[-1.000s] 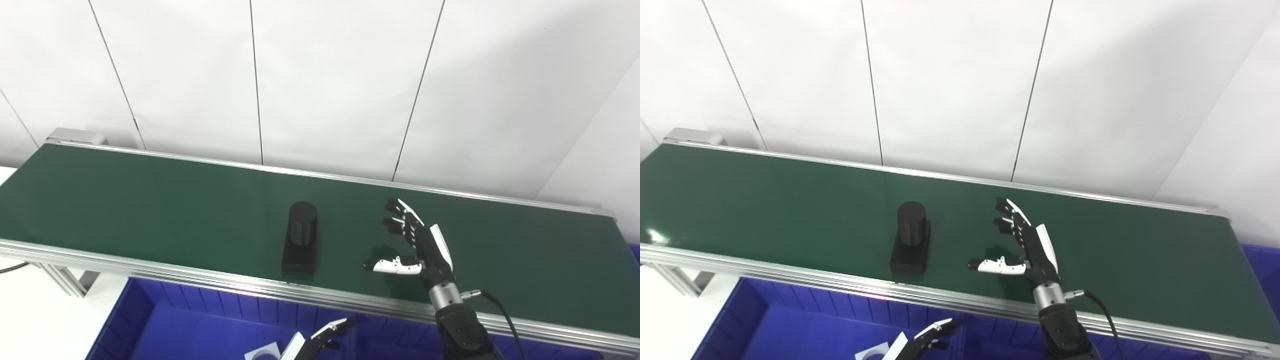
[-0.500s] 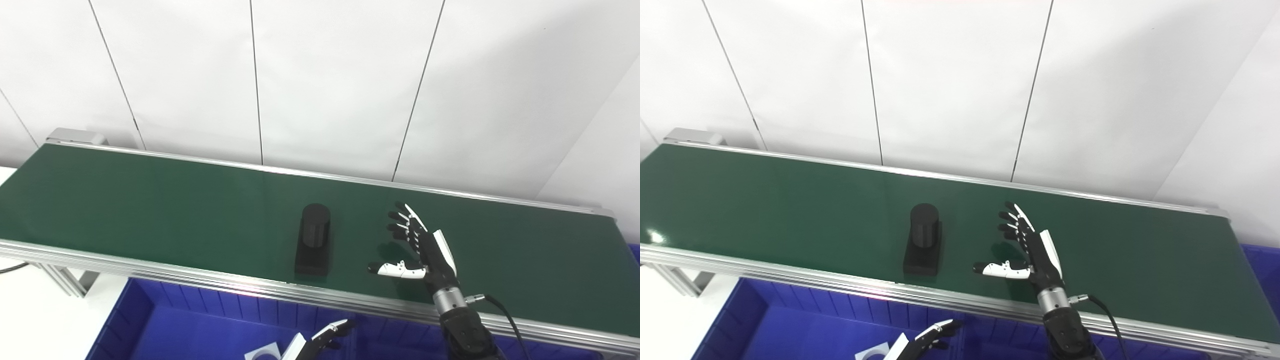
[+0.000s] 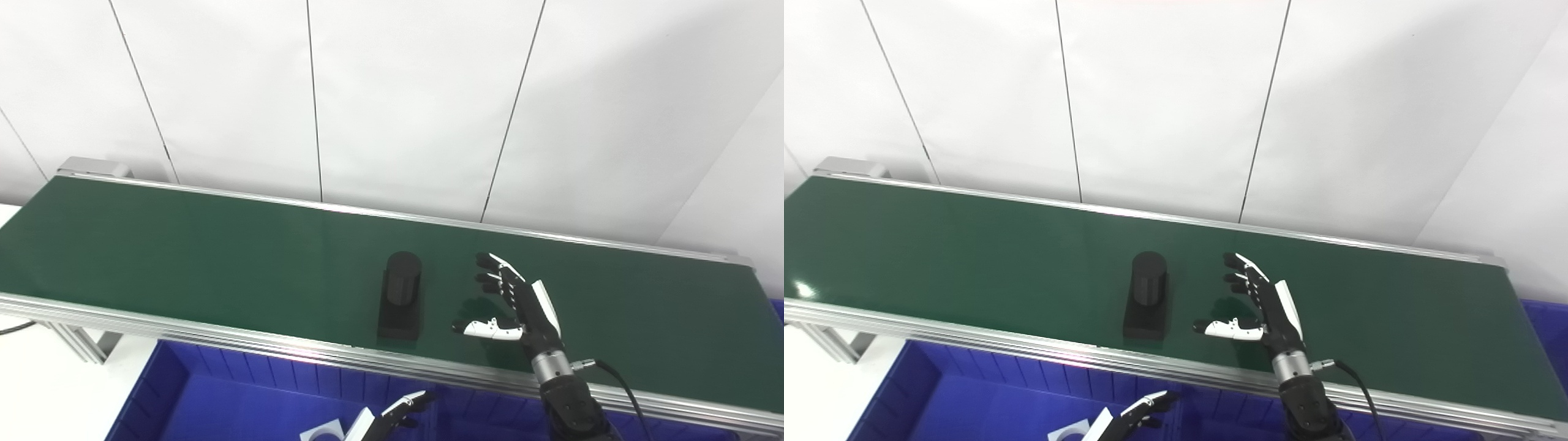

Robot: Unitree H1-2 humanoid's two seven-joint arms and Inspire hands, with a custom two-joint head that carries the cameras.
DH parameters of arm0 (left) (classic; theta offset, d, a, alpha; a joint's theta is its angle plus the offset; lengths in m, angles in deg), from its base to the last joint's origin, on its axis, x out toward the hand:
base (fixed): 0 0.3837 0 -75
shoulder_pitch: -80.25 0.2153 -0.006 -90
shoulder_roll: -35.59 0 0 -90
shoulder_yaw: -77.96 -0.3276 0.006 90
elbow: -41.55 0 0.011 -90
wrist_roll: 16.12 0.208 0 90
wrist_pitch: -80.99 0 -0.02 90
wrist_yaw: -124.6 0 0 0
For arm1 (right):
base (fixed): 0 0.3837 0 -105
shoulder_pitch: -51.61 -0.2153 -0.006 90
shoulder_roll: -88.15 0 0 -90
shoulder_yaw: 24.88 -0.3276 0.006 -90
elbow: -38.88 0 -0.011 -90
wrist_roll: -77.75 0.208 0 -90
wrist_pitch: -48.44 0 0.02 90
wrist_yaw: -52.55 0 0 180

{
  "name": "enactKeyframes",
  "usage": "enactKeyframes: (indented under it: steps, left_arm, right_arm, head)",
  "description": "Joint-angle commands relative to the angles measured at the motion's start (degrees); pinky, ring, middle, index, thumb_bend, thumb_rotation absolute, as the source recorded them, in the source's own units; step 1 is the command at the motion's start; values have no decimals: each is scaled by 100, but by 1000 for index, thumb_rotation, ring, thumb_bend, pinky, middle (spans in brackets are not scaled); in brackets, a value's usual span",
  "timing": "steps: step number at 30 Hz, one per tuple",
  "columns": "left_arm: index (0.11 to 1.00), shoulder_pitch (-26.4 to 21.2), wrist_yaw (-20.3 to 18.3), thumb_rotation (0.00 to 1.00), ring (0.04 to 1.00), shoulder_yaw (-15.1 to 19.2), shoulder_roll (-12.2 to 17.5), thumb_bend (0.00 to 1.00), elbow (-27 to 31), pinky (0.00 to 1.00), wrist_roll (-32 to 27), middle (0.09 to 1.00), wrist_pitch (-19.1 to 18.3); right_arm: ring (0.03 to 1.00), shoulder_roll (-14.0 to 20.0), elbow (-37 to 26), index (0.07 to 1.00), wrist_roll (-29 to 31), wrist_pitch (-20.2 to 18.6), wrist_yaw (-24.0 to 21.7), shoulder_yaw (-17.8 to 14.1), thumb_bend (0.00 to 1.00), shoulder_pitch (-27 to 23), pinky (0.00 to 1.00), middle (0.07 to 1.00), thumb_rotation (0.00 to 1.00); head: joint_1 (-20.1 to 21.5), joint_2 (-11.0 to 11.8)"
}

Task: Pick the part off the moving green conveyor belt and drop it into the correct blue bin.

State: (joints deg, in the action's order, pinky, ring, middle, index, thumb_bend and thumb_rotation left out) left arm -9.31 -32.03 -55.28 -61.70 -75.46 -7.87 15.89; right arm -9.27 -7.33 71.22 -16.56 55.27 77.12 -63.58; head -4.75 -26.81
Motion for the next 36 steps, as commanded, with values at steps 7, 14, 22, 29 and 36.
enactKeyframes:
  steps: [7, 14, 22, 29, 36]
  left_arm:
    - [846, -114, 85, 899, 857, -16, 2, 879, 88, 776, 47, 880, 203]
    - [845, -102, 88, 902, 858, -21, 12, 873, 113, 774, 52, 882, 203]
    - [846, -78, 61, 909, 861, 11, 26, 882, 146, 772, 45, 884, 203]
    - [845, -76, 53, 908, 861, 24, 27, 886, 145, 772, 58, 882, 203]
    - [838, -51, 11, 898, 860, 62, 7, 889, 136, 773, -14, 881, 203]
  right_arm:
    - [788, -1, -143, 837, 11, 193, 91, 20, 979, -259, 762, 853, 249]
    - [790, -34, -88, 836, -6, 193, 116, 31, 985, -325, 756, 849, 245]
    - [798, -56, -90, 841, 13, 193, 148, 54, 988, -389, 752, 845, 262]
    - [796, -34, -149, 846, -34, 193, 150, 102, 993, -481, 747, 851, 270]
    - [780, -32, -86, 833, -141, 193, 233, 187, 997, -571, 722, 845, 260]
  head:
    - [-10, 4]
    - [-12, 8]
    - [33, 3]
    - [38, 12]
    - [22, 3]
